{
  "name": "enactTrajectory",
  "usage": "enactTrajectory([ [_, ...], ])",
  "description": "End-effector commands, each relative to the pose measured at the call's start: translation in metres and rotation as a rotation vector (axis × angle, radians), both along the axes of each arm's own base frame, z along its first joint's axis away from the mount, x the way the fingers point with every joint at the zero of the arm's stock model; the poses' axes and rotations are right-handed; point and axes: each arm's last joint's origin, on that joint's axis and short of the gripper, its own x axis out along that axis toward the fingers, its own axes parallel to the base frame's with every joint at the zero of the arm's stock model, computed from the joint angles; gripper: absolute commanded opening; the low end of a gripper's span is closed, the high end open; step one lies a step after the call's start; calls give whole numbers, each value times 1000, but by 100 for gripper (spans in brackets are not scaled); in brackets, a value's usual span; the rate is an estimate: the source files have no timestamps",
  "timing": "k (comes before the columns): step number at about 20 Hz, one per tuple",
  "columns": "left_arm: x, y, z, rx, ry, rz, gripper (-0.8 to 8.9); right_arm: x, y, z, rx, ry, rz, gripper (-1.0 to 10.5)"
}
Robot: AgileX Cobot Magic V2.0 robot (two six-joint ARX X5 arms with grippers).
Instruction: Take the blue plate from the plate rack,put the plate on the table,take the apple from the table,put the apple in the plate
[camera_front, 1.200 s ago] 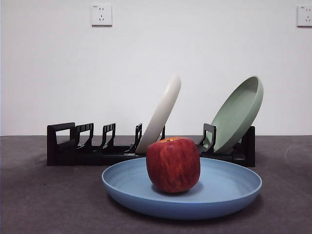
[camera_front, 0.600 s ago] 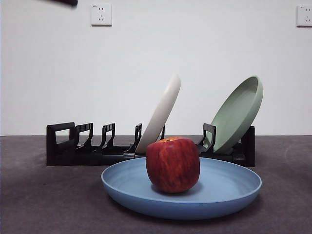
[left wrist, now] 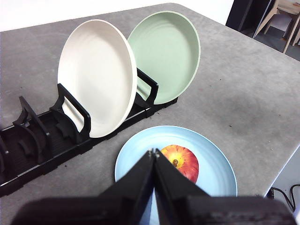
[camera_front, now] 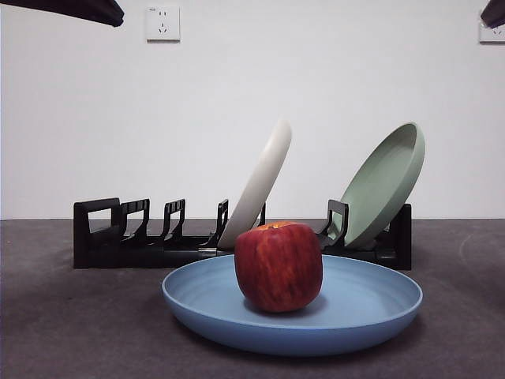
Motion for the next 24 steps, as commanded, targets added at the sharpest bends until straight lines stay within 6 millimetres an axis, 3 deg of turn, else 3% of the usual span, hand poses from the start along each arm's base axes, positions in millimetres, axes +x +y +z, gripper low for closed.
enactTrajectory([
  [1,-1,0,-1,2,2,-1,-3,0,0,-1,9,2,-8,-12],
  [5,-3,36,10,69,-177,124,-3,0,0,-1,8,2,-8,-12],
  [9,-13,78,0,27,-231,388,-3,0,0,-1,8,3,-8,-11],
  [15,-26,104,-57,79,-288,626,-3,0,0,-1,8,3,-8,-11],
  [21,-19,108,-115,73,-342,669,-3,0,0,-1,8,3,-8,-11],
  [24,-18,108,-131,82,-313,668,-3,0,0,-1,8,3,-8,-11],
])
